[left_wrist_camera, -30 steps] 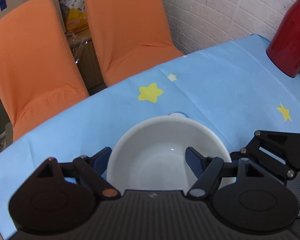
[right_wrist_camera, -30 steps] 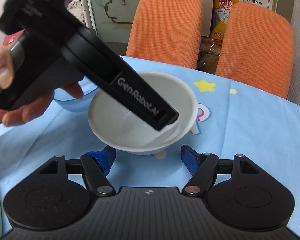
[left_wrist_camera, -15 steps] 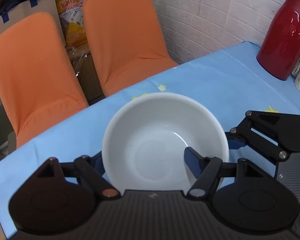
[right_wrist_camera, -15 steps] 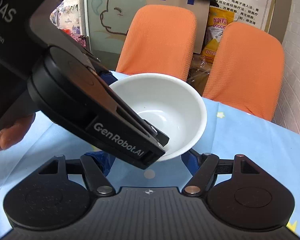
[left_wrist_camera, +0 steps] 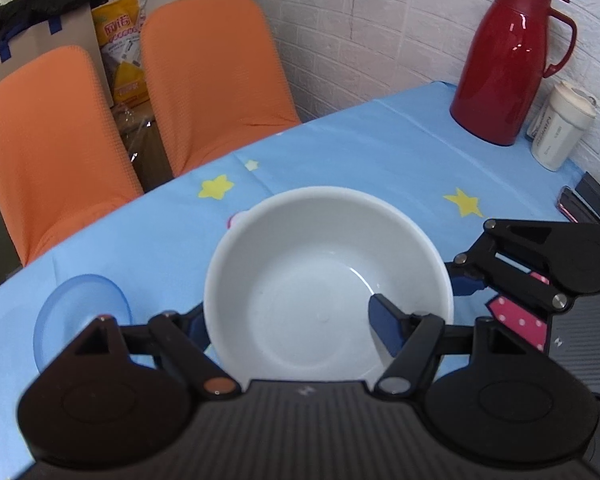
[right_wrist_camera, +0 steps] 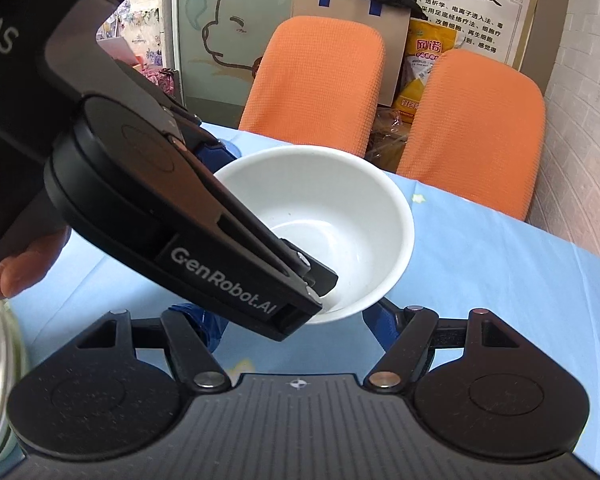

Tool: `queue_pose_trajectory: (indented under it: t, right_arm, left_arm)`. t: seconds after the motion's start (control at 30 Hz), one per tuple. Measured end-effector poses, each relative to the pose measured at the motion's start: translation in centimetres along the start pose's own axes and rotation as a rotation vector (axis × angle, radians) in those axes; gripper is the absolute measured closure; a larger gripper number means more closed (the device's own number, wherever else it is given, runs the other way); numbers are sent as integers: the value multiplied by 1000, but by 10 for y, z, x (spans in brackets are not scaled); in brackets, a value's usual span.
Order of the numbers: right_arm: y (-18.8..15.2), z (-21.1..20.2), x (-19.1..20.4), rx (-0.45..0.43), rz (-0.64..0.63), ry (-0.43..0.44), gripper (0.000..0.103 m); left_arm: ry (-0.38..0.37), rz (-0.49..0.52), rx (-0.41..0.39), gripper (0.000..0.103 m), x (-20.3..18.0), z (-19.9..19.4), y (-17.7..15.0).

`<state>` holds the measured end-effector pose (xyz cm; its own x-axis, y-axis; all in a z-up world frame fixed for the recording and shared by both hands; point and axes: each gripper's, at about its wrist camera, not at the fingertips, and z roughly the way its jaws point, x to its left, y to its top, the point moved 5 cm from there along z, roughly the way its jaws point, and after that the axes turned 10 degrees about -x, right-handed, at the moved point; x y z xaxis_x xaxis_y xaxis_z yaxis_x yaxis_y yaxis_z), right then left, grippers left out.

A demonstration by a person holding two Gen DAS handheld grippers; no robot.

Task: Organize plates and bowls
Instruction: 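Carry the white bowl with the left gripper into the steel bowl, then open the left gripper and move it to the blue bowl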

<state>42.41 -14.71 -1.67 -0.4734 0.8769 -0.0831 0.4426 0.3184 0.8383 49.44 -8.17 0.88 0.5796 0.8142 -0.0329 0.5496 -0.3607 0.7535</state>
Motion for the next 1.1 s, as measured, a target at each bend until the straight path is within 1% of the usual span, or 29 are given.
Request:
queue_pose_trajectory:
  t: [0.1,0.27,0.47,0.63,0.83,1.03,1.1]
  right_arm:
    - [-9,-31,10,-9,-8,-14,43]
    - [-29,-80,35,-1,-24,-27,43]
    - [-53,-117,61,15,-19,-33,43]
    - [-70,-128,75,43,-18,-19,43]
    - [-81,-125,84,65,-8,2,43]
    - [-87,-124,87,84,-6,20,45]
    - [-93,-132,91,81,6,29,45]
  left_arm:
    - [-3,11,-15,31,-25,-25,-10]
    - [-24,-7,-3,30,-63,-64,-34]
    - [-24,17,21,30,-94,-88,-65]
    - [-36,15,51,29,-105,-98,-95]
    - [-43,-4,94,29,-104,-94,-117]
    - [-63,-33,112,29,-95,-89,-123]
    - [-81,-53,112,28,-93,-89,-122]
